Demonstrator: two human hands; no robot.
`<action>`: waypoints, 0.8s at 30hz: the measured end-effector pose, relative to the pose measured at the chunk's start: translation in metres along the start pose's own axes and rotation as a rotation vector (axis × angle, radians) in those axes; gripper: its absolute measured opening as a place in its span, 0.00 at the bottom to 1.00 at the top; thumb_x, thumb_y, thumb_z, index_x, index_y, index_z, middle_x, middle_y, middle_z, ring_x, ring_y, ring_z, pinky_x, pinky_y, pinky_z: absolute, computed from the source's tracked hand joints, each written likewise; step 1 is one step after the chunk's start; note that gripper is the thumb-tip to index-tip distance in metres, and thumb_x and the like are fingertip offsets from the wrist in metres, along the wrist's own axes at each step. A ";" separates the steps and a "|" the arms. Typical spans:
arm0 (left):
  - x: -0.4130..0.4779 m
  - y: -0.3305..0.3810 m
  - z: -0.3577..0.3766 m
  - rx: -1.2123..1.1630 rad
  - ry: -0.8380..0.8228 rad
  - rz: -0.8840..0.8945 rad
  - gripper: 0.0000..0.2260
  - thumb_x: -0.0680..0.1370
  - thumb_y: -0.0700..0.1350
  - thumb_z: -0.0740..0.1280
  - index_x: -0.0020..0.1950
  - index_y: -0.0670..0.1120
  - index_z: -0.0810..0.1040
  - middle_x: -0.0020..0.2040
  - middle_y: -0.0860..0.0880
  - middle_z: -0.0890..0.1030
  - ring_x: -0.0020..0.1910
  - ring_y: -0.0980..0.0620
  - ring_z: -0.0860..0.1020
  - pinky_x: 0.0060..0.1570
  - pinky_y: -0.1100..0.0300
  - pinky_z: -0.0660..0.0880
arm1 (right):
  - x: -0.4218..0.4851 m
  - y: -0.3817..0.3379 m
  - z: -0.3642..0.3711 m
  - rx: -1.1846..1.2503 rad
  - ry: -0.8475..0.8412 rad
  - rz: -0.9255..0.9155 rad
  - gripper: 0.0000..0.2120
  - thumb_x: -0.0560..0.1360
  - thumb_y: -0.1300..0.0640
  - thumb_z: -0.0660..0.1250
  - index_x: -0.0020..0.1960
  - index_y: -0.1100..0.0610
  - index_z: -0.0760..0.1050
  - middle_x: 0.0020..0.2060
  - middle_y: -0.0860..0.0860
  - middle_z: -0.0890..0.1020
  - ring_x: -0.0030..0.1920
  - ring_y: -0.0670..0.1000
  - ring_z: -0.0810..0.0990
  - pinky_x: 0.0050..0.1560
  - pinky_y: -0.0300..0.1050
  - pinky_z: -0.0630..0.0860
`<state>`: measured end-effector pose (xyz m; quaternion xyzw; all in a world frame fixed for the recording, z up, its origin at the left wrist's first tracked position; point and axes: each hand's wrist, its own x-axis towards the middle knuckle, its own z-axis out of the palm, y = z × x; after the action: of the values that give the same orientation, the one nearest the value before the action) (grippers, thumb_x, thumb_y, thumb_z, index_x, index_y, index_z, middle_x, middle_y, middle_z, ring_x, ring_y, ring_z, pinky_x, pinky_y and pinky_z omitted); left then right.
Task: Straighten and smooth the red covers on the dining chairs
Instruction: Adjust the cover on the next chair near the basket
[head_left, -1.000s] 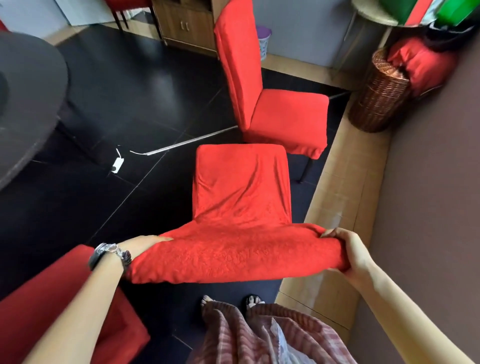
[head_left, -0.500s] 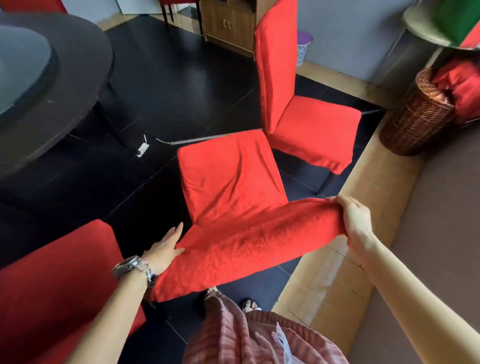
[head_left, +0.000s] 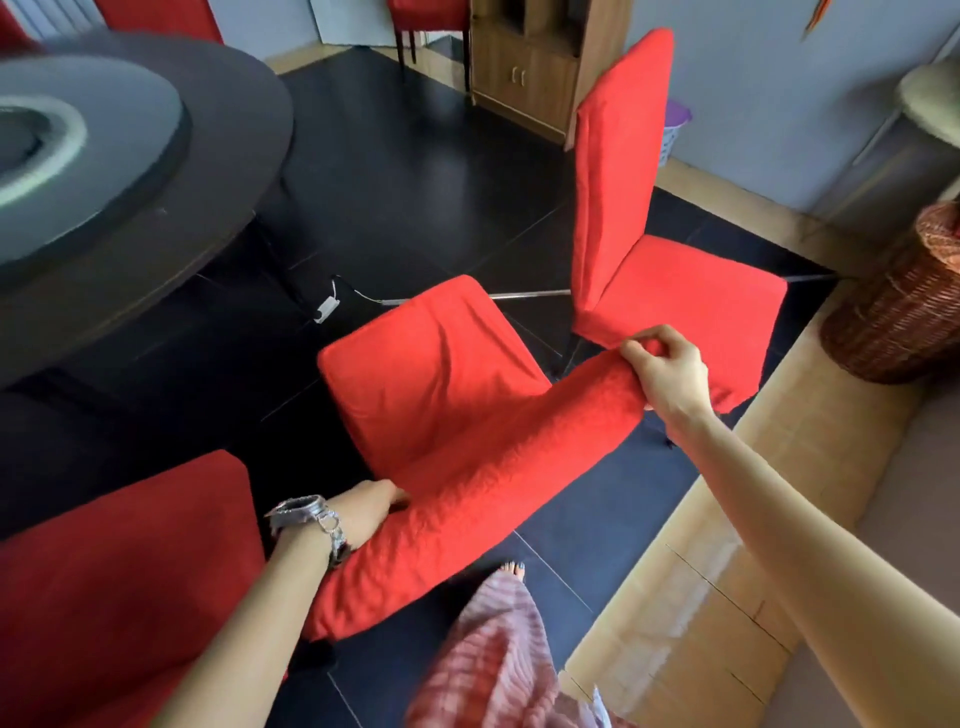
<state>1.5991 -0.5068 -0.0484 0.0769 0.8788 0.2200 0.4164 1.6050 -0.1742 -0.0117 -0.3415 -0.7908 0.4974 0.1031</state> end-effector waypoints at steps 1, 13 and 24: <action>0.004 0.000 -0.007 -0.076 0.025 -0.035 0.15 0.79 0.48 0.60 0.35 0.55 0.81 0.46 0.52 0.84 0.49 0.55 0.81 0.47 0.61 0.71 | 0.012 -0.010 0.007 -0.006 -0.022 -0.019 0.03 0.71 0.50 0.67 0.44 0.47 0.77 0.38 0.48 0.78 0.40 0.51 0.77 0.44 0.53 0.80; 0.024 0.000 -0.031 -0.184 0.169 -0.039 0.13 0.81 0.41 0.58 0.59 0.50 0.80 0.57 0.52 0.80 0.58 0.53 0.78 0.53 0.67 0.69 | 0.095 -0.069 0.070 -0.155 -0.214 -0.210 0.07 0.74 0.50 0.64 0.50 0.51 0.77 0.38 0.50 0.78 0.32 0.55 0.77 0.45 0.53 0.79; 0.007 0.082 -0.005 0.012 0.557 -0.080 0.36 0.63 0.74 0.65 0.68 0.63 0.64 0.57 0.56 0.81 0.58 0.50 0.79 0.55 0.56 0.73 | 0.149 -0.070 0.075 -0.263 -0.375 -0.442 0.23 0.71 0.37 0.67 0.57 0.51 0.70 0.58 0.54 0.70 0.49 0.49 0.71 0.56 0.45 0.71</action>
<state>1.5873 -0.4328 -0.0134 -0.0190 0.9630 0.2110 0.1666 1.4249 -0.1513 -0.0145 -0.0742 -0.9087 0.4105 0.0161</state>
